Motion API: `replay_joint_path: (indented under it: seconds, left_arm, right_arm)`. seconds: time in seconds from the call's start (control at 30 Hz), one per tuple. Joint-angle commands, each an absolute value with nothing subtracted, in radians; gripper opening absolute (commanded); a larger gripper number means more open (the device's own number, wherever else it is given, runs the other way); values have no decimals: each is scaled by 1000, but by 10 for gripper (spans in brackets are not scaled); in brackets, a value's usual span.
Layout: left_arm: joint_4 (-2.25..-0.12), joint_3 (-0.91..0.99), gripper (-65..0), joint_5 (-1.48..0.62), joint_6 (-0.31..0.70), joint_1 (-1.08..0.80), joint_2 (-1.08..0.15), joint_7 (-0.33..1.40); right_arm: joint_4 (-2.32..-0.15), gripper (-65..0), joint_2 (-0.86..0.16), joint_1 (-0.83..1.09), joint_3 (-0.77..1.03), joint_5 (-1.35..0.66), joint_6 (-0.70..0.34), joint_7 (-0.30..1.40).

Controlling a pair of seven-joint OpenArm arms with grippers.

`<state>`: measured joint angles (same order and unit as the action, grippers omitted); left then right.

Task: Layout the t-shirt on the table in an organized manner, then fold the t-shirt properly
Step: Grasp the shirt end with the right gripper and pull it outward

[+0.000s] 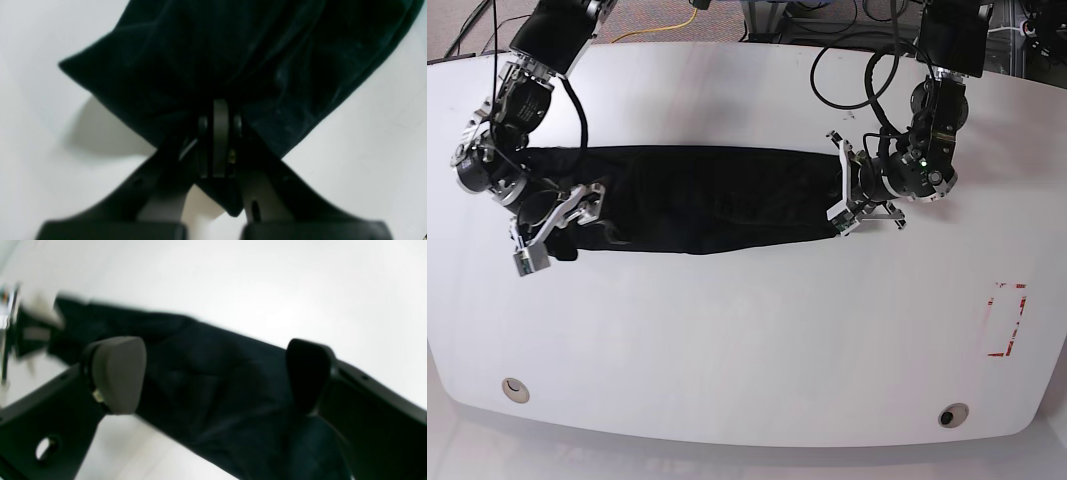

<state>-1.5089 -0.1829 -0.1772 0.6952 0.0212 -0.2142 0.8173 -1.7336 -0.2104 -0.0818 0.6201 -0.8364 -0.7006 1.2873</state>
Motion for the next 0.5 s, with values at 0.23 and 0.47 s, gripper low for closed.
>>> replay_joint_path:
  seconds: [0.23,0.47]
  left_arm:
    - [-1509,-183,-650,-153,698,13,-222,869]
    - [-1509,-183,-650,-153,698,13,-222,869]
  right_arm:
    - [-1339,0,-371,-183,750,-848,-698,1273]
    - [-1113,0,-452,-214,754,-845,-698,1219]
